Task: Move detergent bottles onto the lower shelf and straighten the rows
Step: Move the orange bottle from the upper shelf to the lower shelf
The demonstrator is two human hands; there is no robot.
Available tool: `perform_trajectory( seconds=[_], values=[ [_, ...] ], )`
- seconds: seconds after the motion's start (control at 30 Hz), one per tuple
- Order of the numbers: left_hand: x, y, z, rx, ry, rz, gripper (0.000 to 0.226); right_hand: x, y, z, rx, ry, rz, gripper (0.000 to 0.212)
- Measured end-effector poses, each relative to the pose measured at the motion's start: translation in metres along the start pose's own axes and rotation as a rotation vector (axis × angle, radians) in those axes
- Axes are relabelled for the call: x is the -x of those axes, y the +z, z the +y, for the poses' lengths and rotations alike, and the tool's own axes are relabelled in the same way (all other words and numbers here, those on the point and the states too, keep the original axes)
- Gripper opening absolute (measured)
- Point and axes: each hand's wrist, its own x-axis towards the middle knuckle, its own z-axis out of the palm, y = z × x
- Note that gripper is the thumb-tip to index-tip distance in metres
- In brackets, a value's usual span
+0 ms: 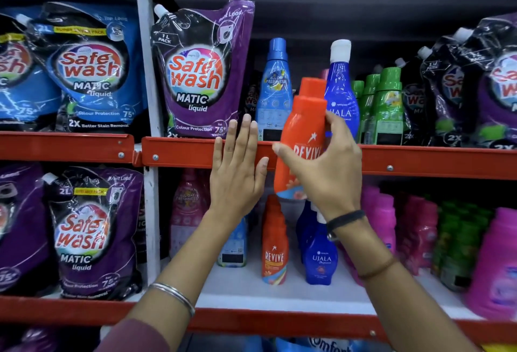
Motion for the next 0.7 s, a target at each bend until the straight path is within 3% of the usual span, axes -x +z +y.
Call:
perform_trajectory(
  seconds=[0.37, 0.7],
  values=[
    [-0.001, 0.007, 0.003, -0.002, 0.016, 0.067, 0.059, 0.108, 0.025, 0.084, 0.043, 0.188, -0.267, 0.075],
    [-0.001, 0.008, 0.004, -0.018, 0.005, 0.075, 0.059, 0.154, 0.065, 0.138, 0.055, 0.393, -0.386, 0.071]
  ],
)
